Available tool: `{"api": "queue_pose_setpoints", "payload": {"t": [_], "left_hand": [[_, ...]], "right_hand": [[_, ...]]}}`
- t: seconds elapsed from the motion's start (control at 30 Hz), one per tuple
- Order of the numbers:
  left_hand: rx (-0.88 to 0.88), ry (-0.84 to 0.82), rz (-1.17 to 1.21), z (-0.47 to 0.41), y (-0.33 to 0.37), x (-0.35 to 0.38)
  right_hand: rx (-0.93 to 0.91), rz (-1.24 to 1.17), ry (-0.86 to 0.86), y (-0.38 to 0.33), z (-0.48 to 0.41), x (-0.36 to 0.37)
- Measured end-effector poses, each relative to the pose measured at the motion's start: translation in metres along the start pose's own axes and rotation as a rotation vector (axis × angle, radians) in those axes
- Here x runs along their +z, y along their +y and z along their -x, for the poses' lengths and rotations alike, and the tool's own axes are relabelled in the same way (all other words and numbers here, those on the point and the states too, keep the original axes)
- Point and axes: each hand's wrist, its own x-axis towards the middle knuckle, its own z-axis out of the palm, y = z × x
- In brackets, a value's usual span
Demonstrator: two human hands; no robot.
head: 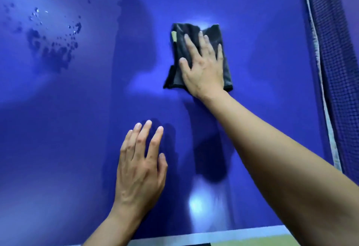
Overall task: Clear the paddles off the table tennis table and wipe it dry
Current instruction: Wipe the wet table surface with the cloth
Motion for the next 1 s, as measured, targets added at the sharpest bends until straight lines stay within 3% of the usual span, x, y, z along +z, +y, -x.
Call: {"api": "queue_pose_setpoints", "payload": {"t": [0.2,0.4,0.57,0.87,1.0], "left_hand": [[-0.022,-0.026,0.002,0.039,-0.013,-0.010],[0.032,-0.051,-0.017,0.059,0.014,0.005],[0.041,-0.060,-0.103,0.061,0.018,0.013],[0.000,-0.014,-0.133,0.062,0.031,0.018],[-0.005,-0.017,-0.143,0.066,0.029,0.018]], "right_hand": [[-0.275,-0.036,-0.059,-0.120,0.048,0.022],[-0.290,-0.098,-0.106,-0.118,0.048,0.021],[-0.206,-0.136,-0.058,-0.032,0.054,0.006],[0.238,-0.045,0.041,0.241,0.117,-0.049],[0.315,-0.061,0.061,0.278,0.142,-0.053]]}}
